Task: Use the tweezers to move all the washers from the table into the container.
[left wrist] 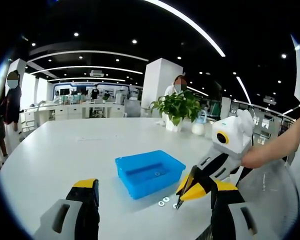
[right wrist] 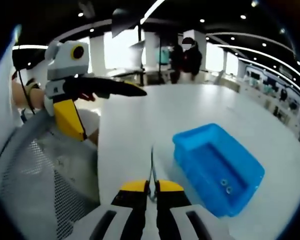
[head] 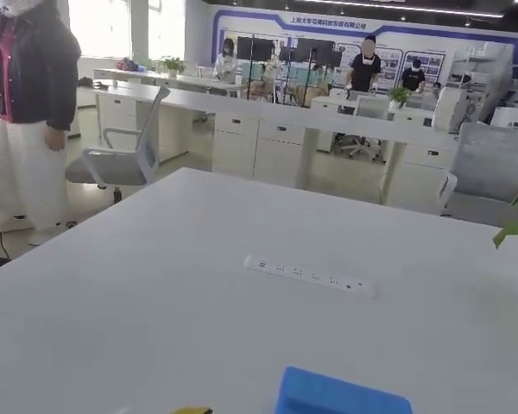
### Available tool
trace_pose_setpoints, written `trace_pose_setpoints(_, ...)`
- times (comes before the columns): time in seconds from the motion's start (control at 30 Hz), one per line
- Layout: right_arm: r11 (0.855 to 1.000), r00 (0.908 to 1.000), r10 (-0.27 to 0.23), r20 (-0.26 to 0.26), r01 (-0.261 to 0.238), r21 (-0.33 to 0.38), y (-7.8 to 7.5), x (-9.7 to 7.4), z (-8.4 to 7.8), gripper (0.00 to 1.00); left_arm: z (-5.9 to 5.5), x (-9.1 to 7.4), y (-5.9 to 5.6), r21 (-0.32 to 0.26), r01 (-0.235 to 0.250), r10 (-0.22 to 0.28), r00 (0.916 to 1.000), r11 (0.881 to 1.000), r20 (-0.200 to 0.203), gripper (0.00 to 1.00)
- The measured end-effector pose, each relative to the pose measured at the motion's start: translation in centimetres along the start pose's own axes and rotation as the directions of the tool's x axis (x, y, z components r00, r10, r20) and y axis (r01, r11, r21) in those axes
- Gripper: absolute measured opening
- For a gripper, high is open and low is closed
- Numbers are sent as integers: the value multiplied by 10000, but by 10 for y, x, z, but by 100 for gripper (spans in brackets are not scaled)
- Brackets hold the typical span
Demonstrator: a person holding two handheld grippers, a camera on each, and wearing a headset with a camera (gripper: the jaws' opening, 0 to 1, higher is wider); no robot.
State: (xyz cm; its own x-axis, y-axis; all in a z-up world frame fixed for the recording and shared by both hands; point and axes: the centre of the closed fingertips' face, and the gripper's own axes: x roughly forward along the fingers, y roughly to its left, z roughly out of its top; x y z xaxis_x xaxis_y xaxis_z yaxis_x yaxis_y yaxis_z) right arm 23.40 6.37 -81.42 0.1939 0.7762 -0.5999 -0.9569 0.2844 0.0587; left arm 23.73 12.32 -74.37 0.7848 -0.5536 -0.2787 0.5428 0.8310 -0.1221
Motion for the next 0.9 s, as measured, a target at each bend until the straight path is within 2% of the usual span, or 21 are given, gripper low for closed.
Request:
trace_pose_setpoints(0.07, 9972, 9986, 66, 530, -105, 744, -2, -6, 11, 3, 0, 0, 0, -11, -2, 2, 10000, 10000, 12, 95)
trace_pose_setpoints(0.17, 9918, 9949, -53, 1012, -76, 1273, -12, -16, 25, 3, 1, 0, 0, -14, 6, -6, 10000, 10000, 29, 95)
trace_pose_setpoints(0.27, 9912, 9910, -291, 1306, 118, 1317, -23, -27, 38, 3, 1, 0, -1, -1, 32, -32, 10000, 10000, 18, 95)
trace_pose_setpoints(0.47, 9822, 9743, -658, 2155, 252, 1860, -49, -42, 70, 3, 1, -1, -1, 13, 40, -40, 10000, 10000, 25, 95)
trace_pose_setpoints(0.63, 9759, 9677, -1083, 2278, 598, 2097, -71, -43, 81, 3, 1, -1, 0, 15, 30, -30, 10000, 10000, 26, 95)
trace_pose_setpoints(0.9, 9587, 9764, -1550, 1500, 1121, 2613, -97, -25, 69, 3, 2, -2, 2, -33, -57, 57, 9999, 10000, 84, 94)
